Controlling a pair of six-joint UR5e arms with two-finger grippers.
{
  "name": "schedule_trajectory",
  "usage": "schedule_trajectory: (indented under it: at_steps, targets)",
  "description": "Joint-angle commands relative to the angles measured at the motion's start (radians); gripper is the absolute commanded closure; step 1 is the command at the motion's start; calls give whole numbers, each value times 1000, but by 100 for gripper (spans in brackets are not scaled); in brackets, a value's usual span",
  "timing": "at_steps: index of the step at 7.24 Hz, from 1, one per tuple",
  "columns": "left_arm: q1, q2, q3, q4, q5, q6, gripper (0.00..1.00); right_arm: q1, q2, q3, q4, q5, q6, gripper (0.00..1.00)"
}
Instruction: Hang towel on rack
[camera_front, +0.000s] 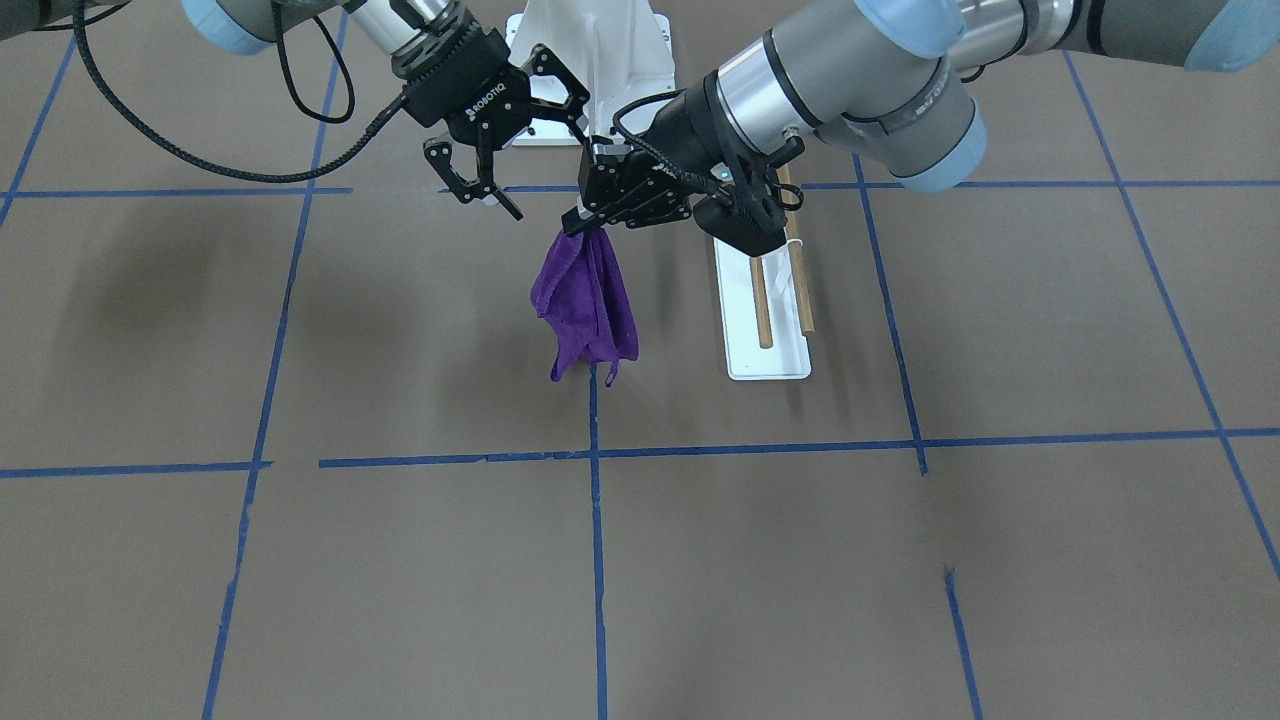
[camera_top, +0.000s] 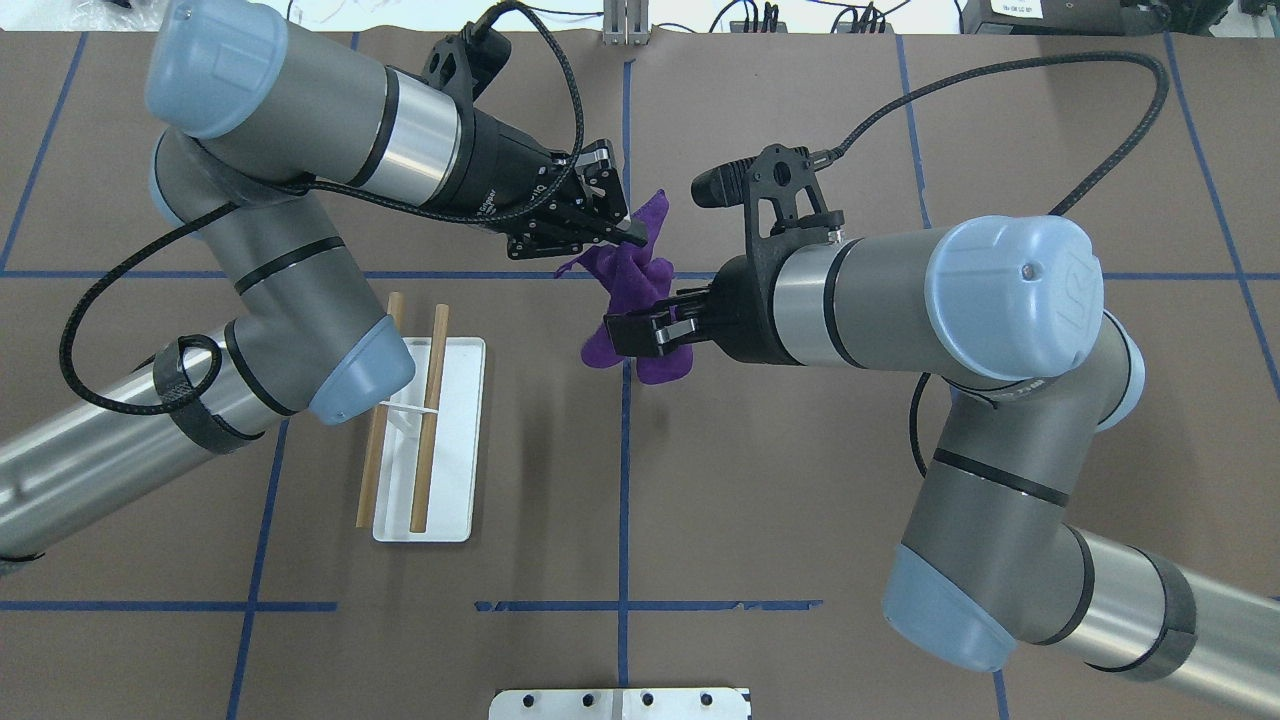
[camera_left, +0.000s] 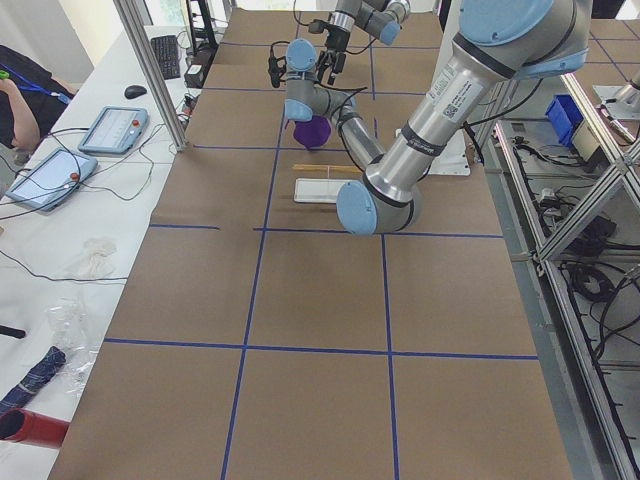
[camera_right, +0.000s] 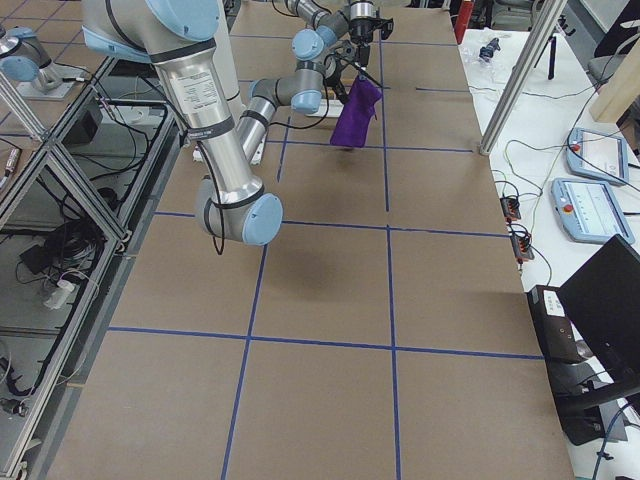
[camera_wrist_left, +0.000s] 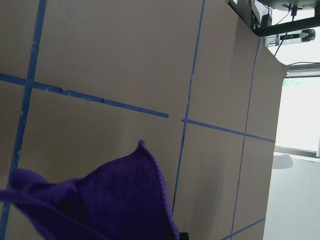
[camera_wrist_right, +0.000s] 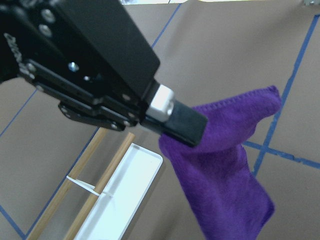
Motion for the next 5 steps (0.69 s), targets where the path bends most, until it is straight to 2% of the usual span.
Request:
schedule_trajectory:
  at_steps: [1,2,3,4,5]
  targets:
    - [-2,0,-12,8,2,2,100,4,-90,216,-300,62,0,0]
    - [-1,0,-18,10,8,1,100,6,-108,316,-503,63,0,0]
    - [-1,5,-41,19,73,1,100,24,-110,357,-640,62,-10,0]
    - [-1,6,-64,52,125,1,100,59,-112,351,-719,62,-29,0]
    - [1,6,-117,127,194,4,100,94,-109,339,-815,62,-163,0]
